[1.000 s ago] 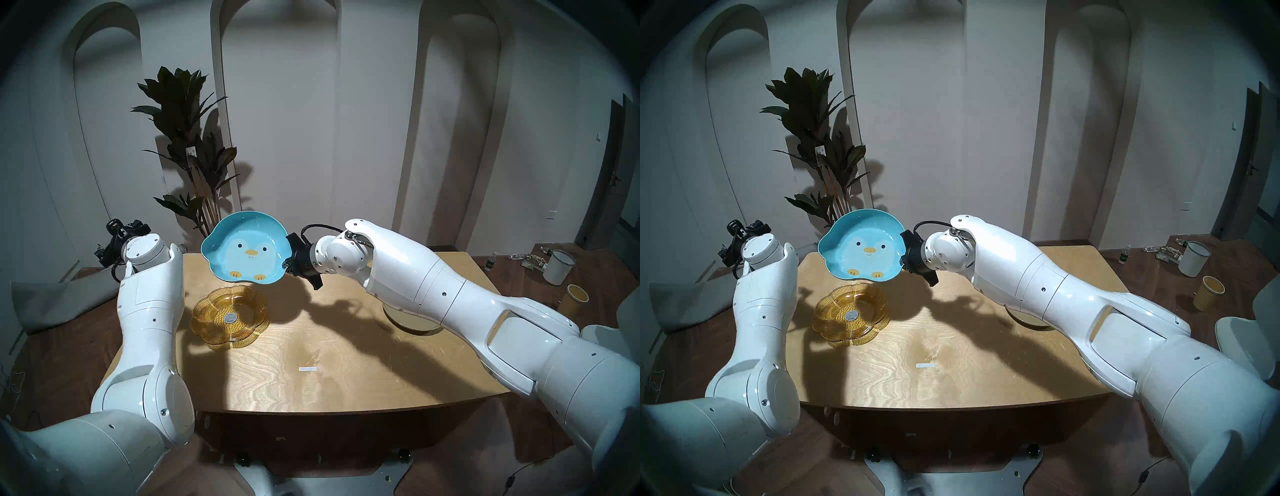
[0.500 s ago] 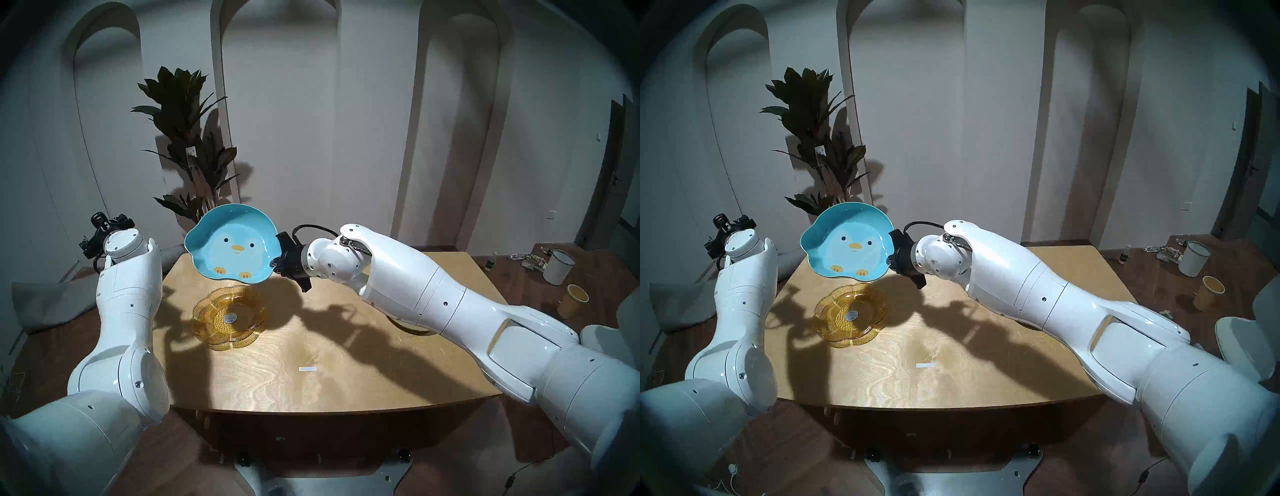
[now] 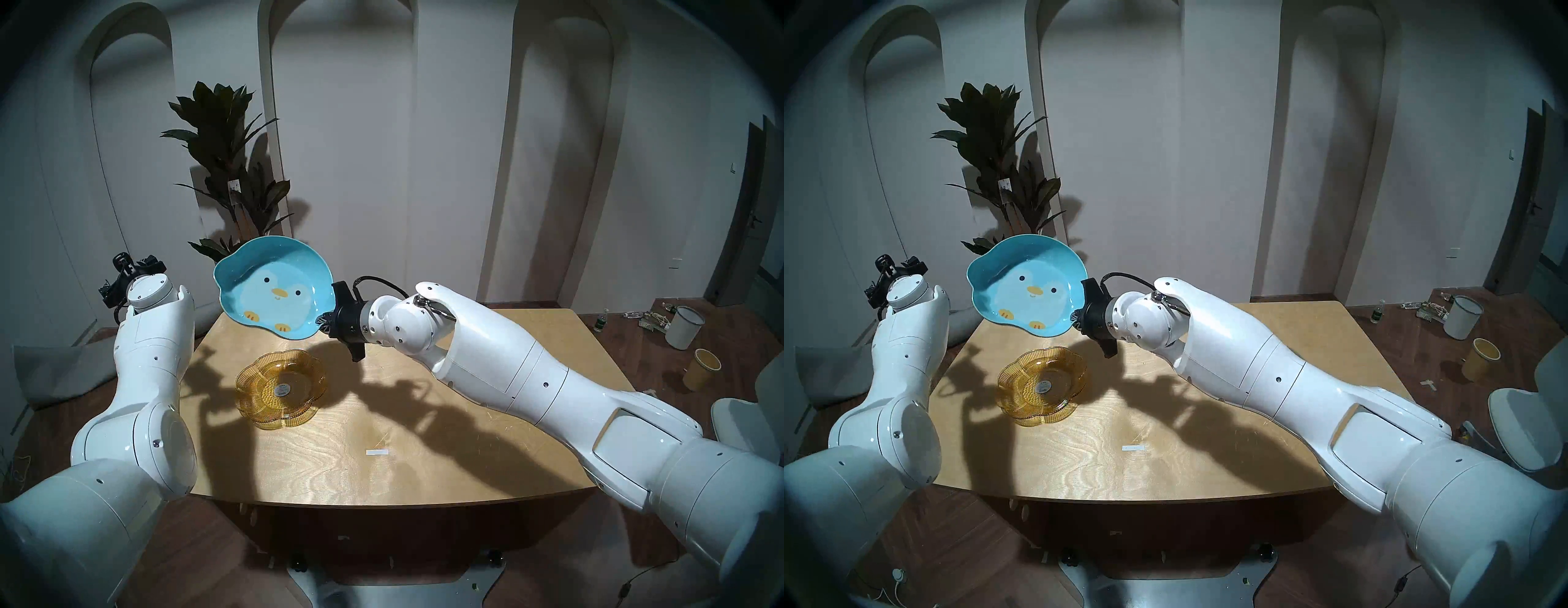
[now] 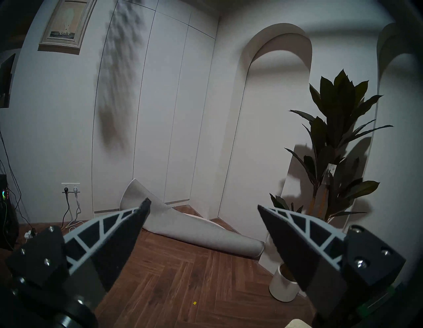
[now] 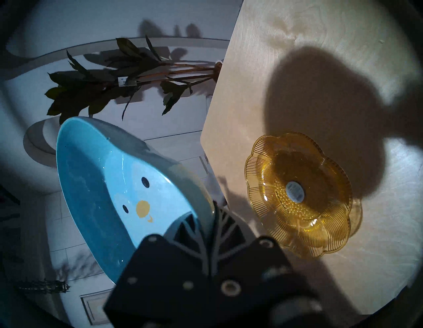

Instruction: Stack the plates into one stack

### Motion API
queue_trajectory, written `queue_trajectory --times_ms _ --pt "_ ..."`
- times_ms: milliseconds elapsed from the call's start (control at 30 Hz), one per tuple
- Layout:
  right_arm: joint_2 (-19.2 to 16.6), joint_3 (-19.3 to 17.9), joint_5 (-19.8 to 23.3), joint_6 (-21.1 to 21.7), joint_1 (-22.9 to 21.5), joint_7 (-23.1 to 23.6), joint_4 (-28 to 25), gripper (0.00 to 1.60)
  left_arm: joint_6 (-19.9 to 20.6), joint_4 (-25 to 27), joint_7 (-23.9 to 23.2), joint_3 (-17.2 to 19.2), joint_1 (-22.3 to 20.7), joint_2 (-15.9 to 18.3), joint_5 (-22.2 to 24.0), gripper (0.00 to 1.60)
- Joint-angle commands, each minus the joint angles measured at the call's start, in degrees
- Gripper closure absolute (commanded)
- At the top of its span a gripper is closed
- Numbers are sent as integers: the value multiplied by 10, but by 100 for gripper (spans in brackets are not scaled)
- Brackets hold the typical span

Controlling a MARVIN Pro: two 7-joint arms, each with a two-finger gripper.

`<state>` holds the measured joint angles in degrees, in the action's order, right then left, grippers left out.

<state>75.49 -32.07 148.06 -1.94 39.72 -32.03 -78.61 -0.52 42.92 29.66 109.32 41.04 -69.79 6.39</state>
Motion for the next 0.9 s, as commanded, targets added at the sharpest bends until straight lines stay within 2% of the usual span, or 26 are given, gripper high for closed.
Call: queue_trajectory --times_ms 0,433,867 --pt "1 -35 20 -12 -5 15 -4 160 -12 -7 -2 10 -57 47 -1 0" --pt "18 -67 72 -31 6 11 23 160 -32 -67 -7 28 -79 64 -2 0" --pt "57 -71 115 -41 15 2 57 160 -49 -111 -11 27 -104 69 -4 0"
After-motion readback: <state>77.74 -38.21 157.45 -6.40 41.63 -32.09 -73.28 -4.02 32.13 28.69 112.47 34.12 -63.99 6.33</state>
